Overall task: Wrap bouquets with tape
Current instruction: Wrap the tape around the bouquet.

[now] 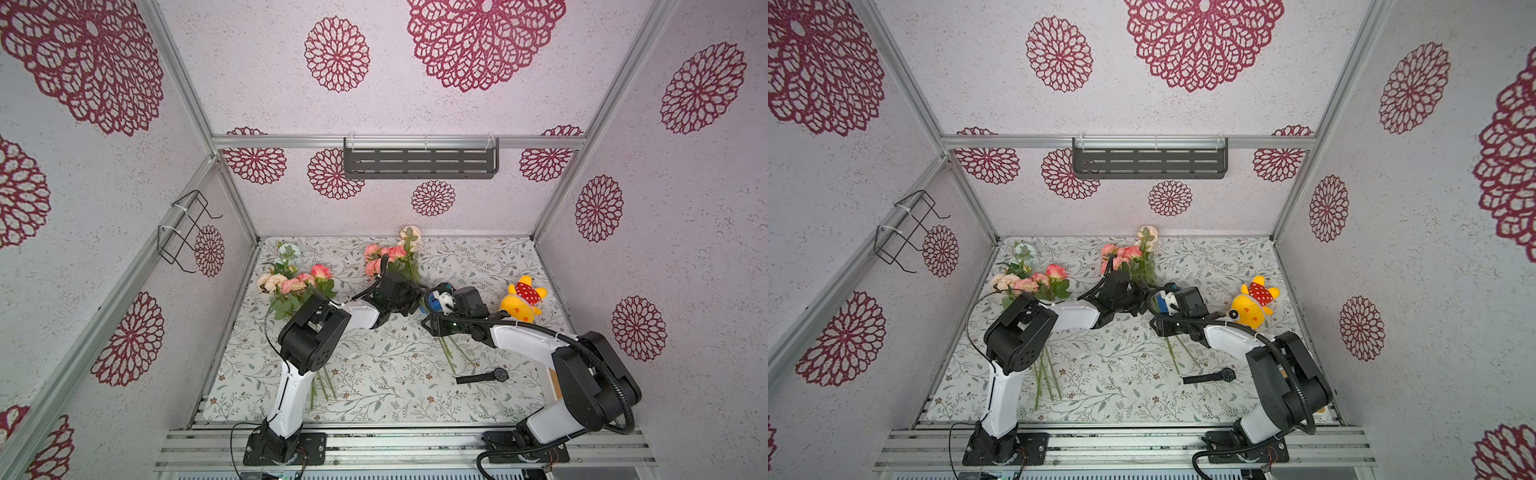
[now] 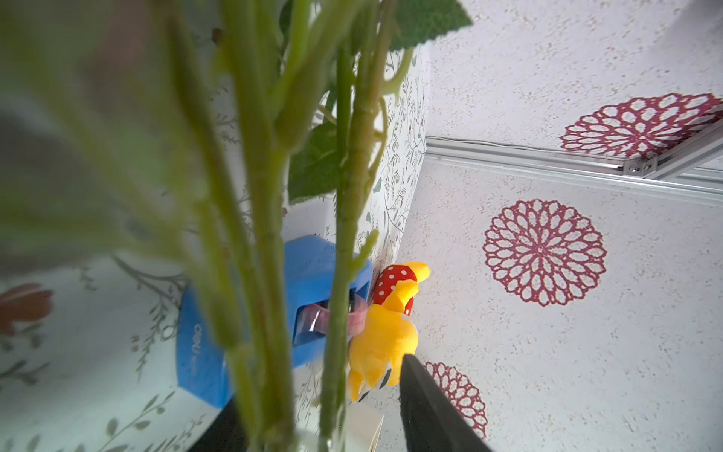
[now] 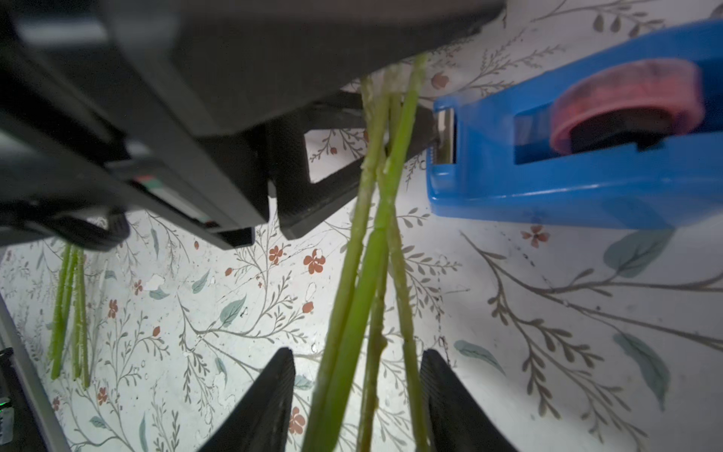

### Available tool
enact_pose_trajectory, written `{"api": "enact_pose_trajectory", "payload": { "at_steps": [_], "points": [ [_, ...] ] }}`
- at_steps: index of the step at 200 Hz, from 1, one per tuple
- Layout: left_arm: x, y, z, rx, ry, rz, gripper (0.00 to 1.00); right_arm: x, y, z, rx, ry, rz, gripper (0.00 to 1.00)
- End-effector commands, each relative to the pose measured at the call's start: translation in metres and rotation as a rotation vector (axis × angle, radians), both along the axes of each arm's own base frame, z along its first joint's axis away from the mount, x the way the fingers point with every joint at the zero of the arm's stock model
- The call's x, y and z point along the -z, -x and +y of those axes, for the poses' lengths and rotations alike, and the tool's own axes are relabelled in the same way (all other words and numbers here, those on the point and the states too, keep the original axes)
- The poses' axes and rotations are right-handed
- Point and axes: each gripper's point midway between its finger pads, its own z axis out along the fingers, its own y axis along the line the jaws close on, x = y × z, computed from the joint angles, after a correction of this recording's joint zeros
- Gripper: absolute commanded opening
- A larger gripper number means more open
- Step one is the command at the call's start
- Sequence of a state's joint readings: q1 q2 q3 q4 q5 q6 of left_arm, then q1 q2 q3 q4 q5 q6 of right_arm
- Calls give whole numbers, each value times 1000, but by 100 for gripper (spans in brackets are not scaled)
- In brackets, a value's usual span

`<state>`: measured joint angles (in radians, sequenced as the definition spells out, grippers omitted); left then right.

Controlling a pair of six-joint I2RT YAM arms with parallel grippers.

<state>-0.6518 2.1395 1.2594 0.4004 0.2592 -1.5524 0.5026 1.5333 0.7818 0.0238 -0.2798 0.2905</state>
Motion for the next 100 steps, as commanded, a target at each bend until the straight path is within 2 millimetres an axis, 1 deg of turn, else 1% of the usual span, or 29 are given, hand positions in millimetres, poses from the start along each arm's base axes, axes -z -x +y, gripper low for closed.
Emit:
{"api": "enact_pose_trajectory", "payload": {
  "at_steps": [1, 5, 12, 16, 33, 46, 53, 60, 73, 89, 92, 94, 98, 100],
  "points": [
    [3, -2, 5, -1, -32, 20, 56, 1, -1, -8, 3, 49, -16, 0],
    [3, -2, 5, 0, -34, 18, 56, 3, -1, -7, 4, 48, -9, 1],
    [6, -4, 4, 1, -38, 22, 56, 6, 0, -6, -4, 46, 2, 13],
    [6, -5, 4, 2, -36, 21, 55, 7, 0, -5, -6, 44, 7, 18],
    [10, -8, -2, 16, -27, 25, 49, 11, 0, -5, -9, 59, 20, 30],
    [15, -8, -4, 20, -22, 37, 37, 10, 0, -8, -2, 74, 17, 37],
    [16, -8, -5, 20, -12, 44, 34, 8, 0, -11, 5, 83, 8, 42],
    [18, -8, -4, 14, -5, 48, 33, 5, 0, -13, 12, 90, 3, 47],
    [23, -7, -3, 13, -13, 59, 34, 4, -1, -19, 29, 119, 3, 62],
    [28, -5, -3, 15, -18, 72, 37, 4, 1, -26, 37, 147, 35, 70],
    [28, -5, -3, 14, -17, 75, 37, 5, 2, -27, 40, 150, 40, 79],
    [29, -5, -3, 14, -16, 74, 38, 5, 2, -28, 41, 154, 43, 83],
    [29, -5, -3, 15, -17, 75, 38, 5, 3, -29, 43, 156, 49, 86],
    [29, -5, -3, 17, -17, 74, 39, 6, 4, -30, 45, 158, 53, 91]
  ]
}}
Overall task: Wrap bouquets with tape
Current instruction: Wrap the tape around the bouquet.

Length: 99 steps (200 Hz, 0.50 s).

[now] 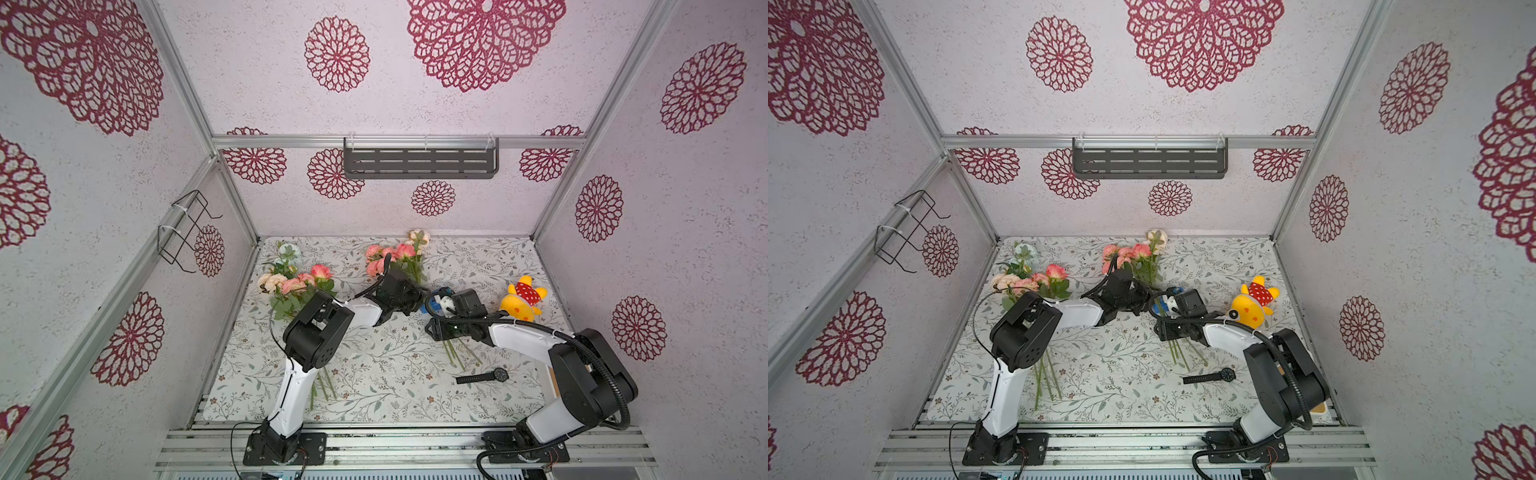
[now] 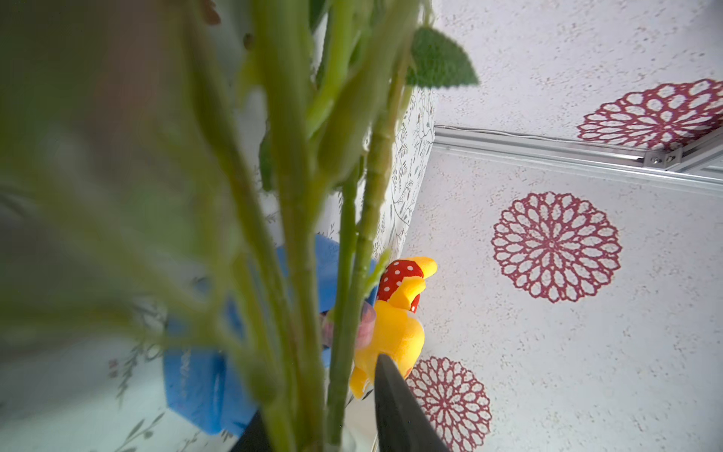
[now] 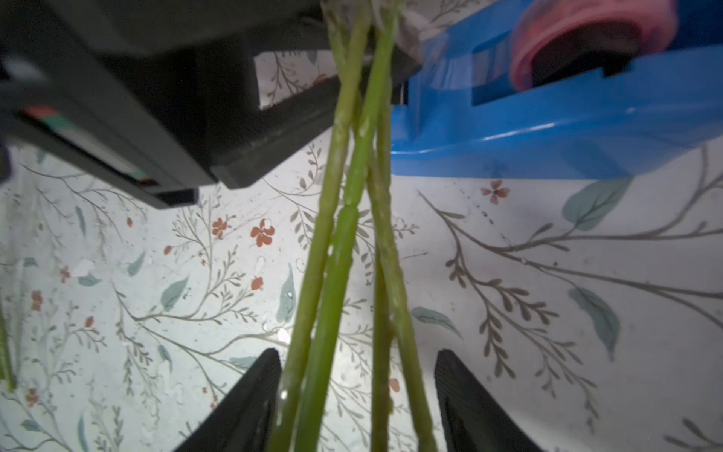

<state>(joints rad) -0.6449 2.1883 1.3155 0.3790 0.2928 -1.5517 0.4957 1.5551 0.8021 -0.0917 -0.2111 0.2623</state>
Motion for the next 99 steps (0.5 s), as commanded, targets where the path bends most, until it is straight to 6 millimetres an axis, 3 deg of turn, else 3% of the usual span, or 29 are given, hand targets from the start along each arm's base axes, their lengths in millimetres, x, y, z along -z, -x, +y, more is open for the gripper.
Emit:
{"api": "enact_pose_trajectory", "payload": {
  "at_steps": [1, 7, 29, 66, 99],
  "points": [
    [22, 1, 4, -7, -22, 53, 39, -14, -2, -10, 15, 43, -9, 93],
    [21, 1, 2, 0, -25, 50, 40, -14, 0, -10, 12, 37, -2, 99],
    [22, 2, -1, 24, -55, 53, 47, -18, 4, -10, 21, 5, 12, 99],
    [30, 6, -1, 26, -60, 79, 46, -46, -5, -14, 85, -55, -39, 99],
    [32, 7, -1, 21, -50, 90, 45, -40, -1, -28, 124, -43, -18, 99]
  ]
}}
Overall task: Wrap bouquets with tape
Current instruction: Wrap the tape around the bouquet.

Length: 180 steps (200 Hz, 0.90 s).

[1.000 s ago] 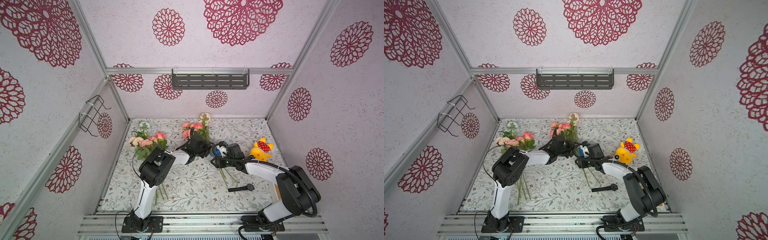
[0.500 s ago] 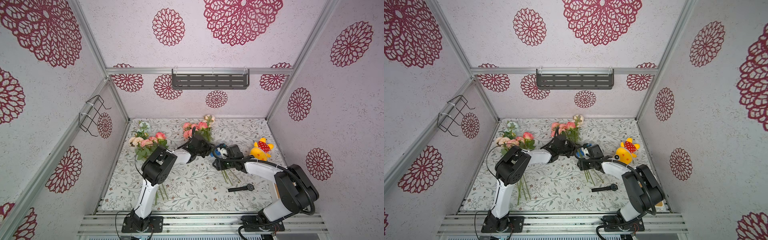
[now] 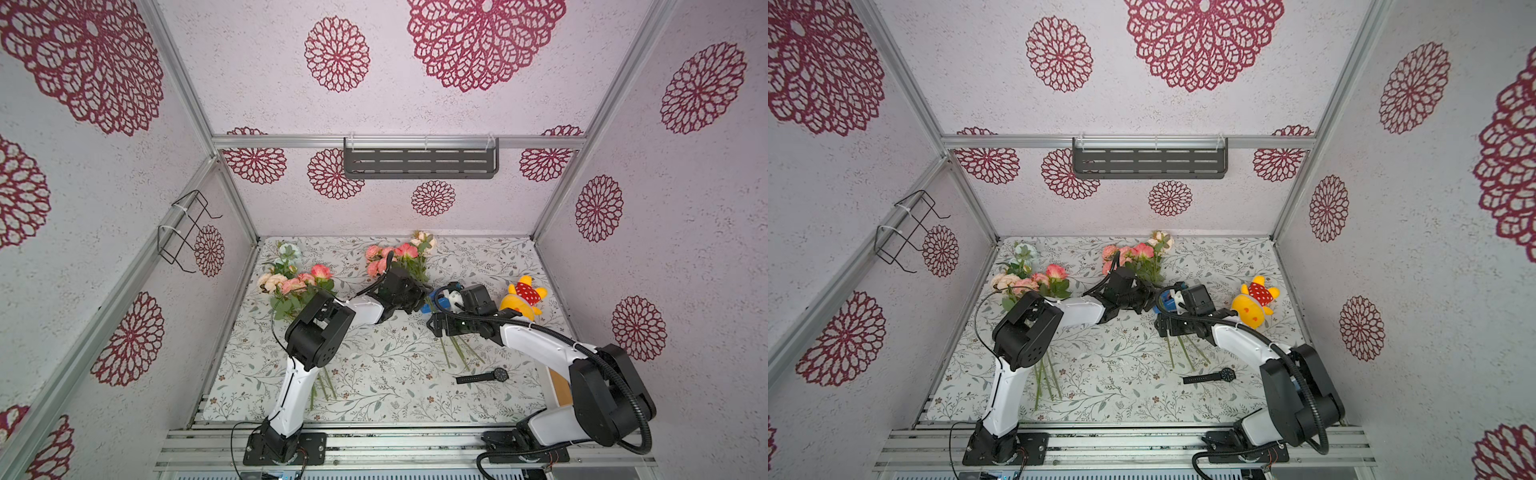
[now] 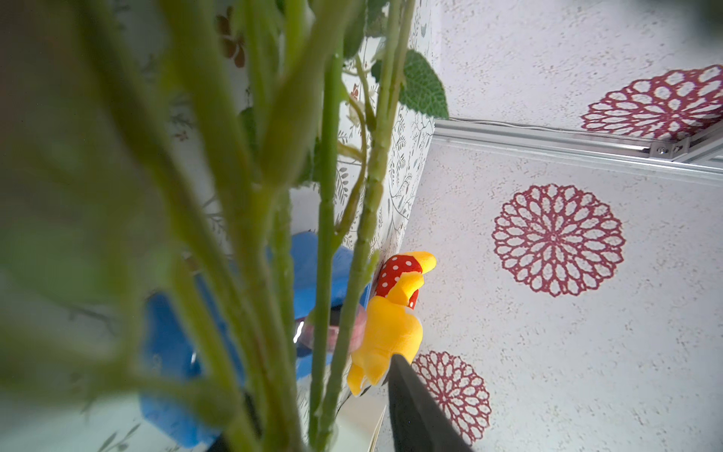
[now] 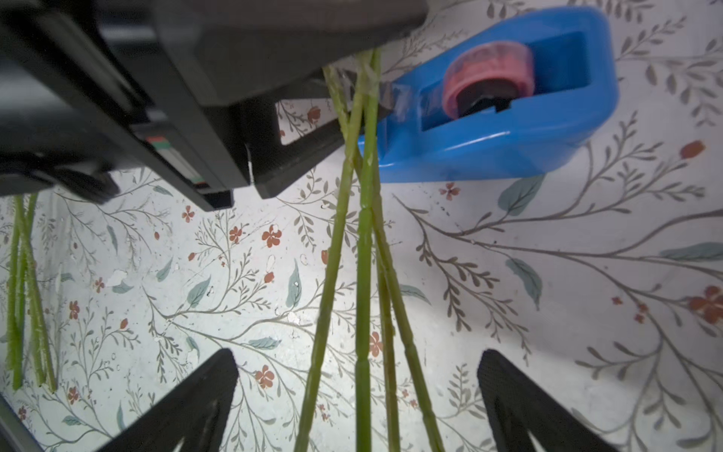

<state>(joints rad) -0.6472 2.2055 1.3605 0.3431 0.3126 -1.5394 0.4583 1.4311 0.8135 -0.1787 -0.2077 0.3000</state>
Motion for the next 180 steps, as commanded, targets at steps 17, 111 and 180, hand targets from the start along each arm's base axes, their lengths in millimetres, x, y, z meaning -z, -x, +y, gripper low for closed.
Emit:
{"api": "enact_pose_trajectory", "payload": {
  "at_steps": [17, 111, 180],
  "points": [
    [33, 9, 7, -5, -48, 82, 44, -3, -4, -20, 95, -69, 29, 99],
    [35, 11, 6, -3, -42, 86, 43, 40, -32, 15, 18, -199, 136, 66],
    [36, 9, 5, -4, -35, 84, 43, 53, -23, 5, -38, -76, 130, 4]
  ]
}}
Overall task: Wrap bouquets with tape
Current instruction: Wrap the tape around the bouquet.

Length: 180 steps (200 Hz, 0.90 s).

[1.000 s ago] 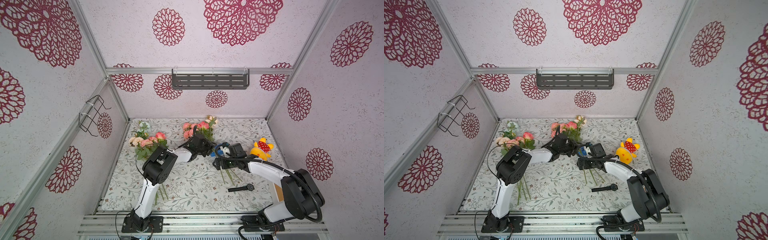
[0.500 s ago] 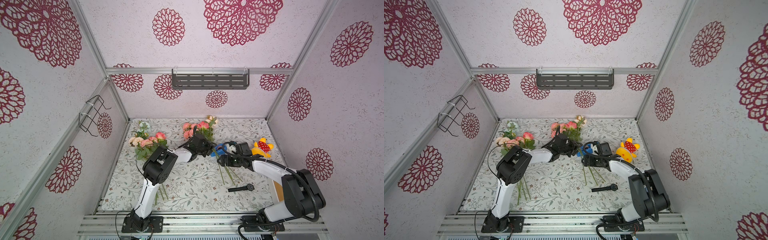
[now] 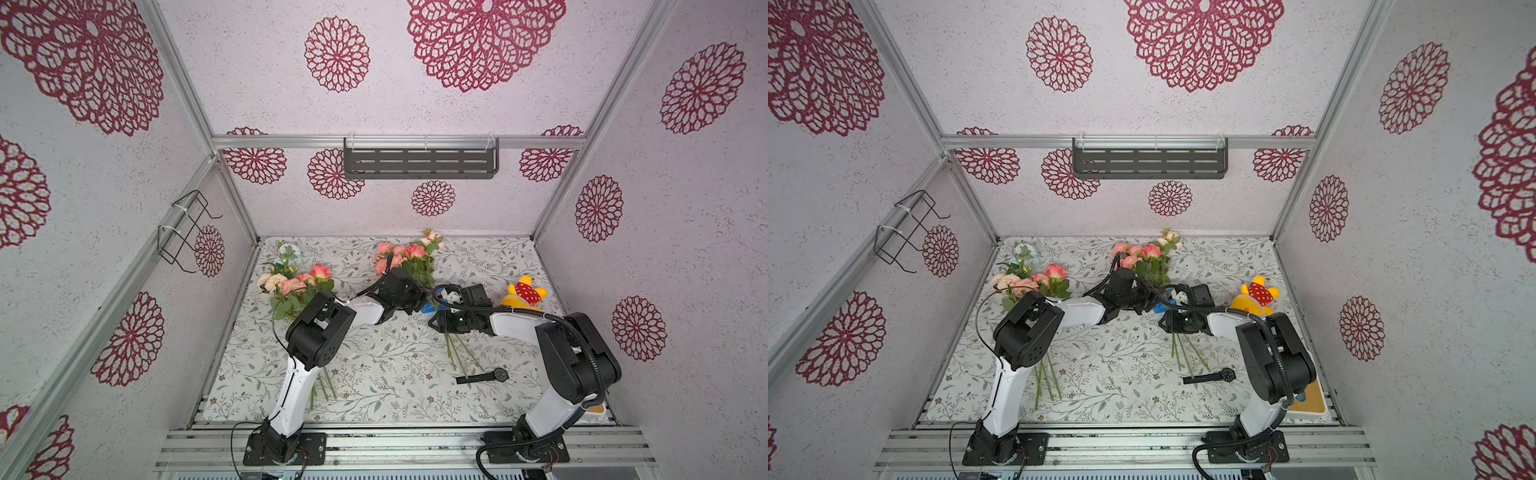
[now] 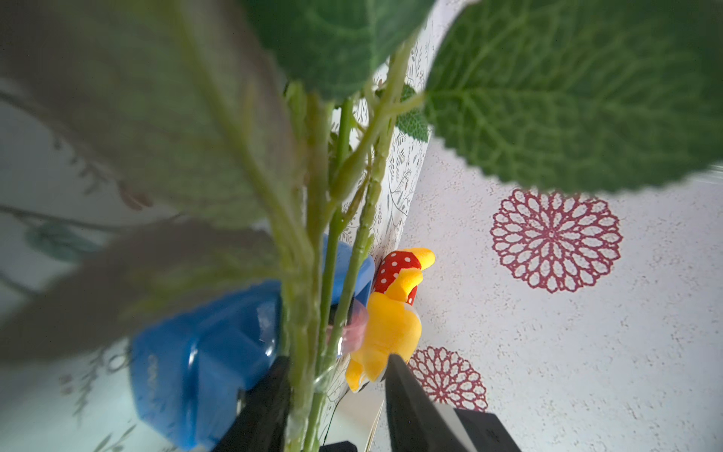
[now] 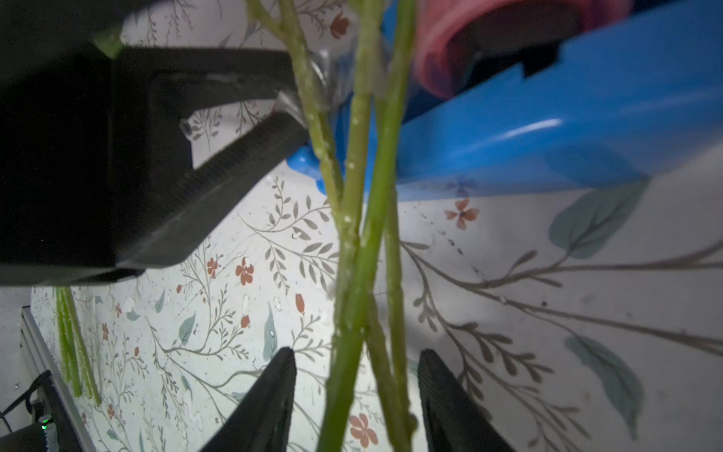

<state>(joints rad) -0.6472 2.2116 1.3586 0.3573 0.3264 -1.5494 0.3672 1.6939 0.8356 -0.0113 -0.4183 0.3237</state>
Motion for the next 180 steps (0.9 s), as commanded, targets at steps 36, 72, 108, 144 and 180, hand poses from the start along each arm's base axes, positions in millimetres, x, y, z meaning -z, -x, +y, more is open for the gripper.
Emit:
{"api": "enact_pose_trajectory", "payload": {
  "at_steps": [36, 72, 108, 144, 180],
  "points": [
    [34, 6, 7, -9, -56, 71, 43, -19, -4, 4, -101, 136, -73, 0],
    [34, 5, 7, -9, -54, 68, 43, -33, -7, 6, -83, 119, -77, 42],
    [31, 5, 7, -13, -51, 62, 43, -36, -2, -6, -14, 106, -53, 99],
    [30, 6, 8, -10, -52, 58, 44, -64, -1, -11, 31, 68, -97, 99],
    [29, 6, 8, -10, -47, 55, 44, -69, -4, -28, 40, 128, -144, 99]
  ]
}}
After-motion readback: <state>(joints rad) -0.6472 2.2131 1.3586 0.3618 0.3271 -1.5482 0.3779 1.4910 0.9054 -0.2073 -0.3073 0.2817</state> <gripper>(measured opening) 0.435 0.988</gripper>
